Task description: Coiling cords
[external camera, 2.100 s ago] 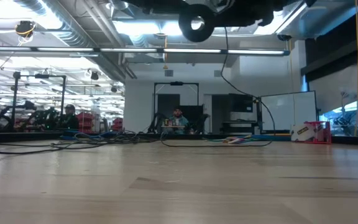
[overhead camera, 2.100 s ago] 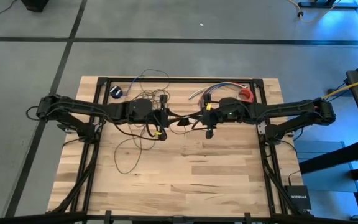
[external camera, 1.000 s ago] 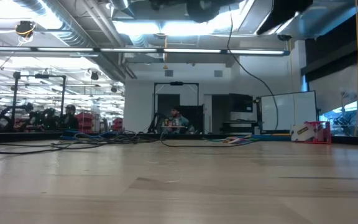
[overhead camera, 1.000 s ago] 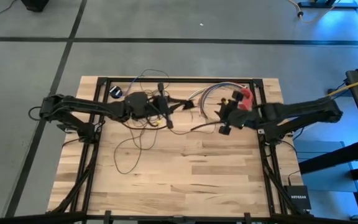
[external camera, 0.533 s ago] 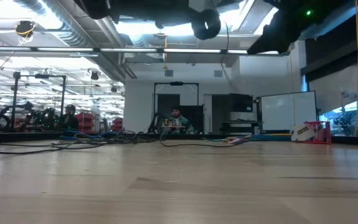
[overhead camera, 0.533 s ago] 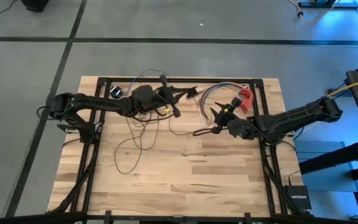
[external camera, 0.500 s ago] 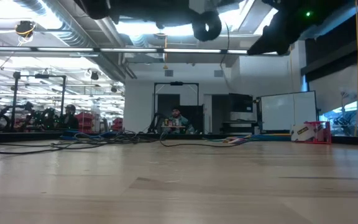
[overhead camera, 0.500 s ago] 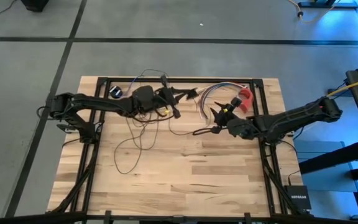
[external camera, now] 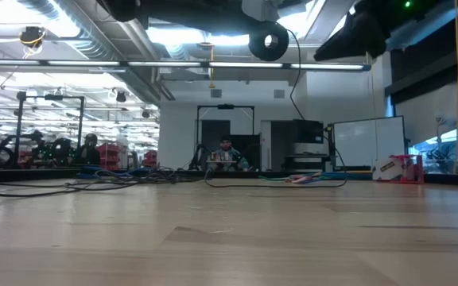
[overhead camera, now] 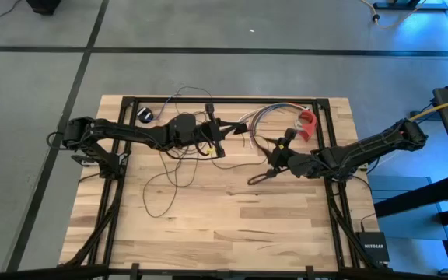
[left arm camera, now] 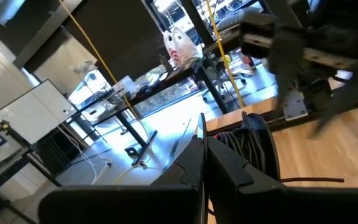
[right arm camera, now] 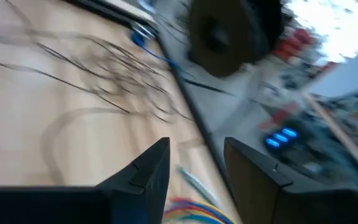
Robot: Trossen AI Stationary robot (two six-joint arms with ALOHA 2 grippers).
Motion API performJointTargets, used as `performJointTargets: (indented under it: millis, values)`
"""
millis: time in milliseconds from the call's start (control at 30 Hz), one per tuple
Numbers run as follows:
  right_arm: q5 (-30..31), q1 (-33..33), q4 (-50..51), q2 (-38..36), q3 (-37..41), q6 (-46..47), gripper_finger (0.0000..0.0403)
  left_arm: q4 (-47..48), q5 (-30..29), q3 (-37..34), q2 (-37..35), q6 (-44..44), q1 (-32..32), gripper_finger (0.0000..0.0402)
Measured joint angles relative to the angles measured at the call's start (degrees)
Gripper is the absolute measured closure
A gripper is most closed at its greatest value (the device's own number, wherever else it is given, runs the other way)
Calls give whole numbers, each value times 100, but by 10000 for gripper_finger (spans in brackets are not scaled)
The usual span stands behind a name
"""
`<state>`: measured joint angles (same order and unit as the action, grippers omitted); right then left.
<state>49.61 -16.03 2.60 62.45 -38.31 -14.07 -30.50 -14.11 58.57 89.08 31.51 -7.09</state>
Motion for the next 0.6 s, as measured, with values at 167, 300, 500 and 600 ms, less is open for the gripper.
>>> performJointTargets:
  millis: [167,300,500,600]
  values:
    - [-835,4,34,93,-20,-222,249,4,-4,0,0,1,66,396]
    - [-3,-12,-255,34,-376,-952,249,135,-2,0,0,0,114,396]
    - [-202,163,-139,-388,-1085,-2346,249,498,-4,0,-50,137,230,396]
    - [-990,447,309,-600,-1262,-2315,249,750,-4,0,-156,210,312,399]
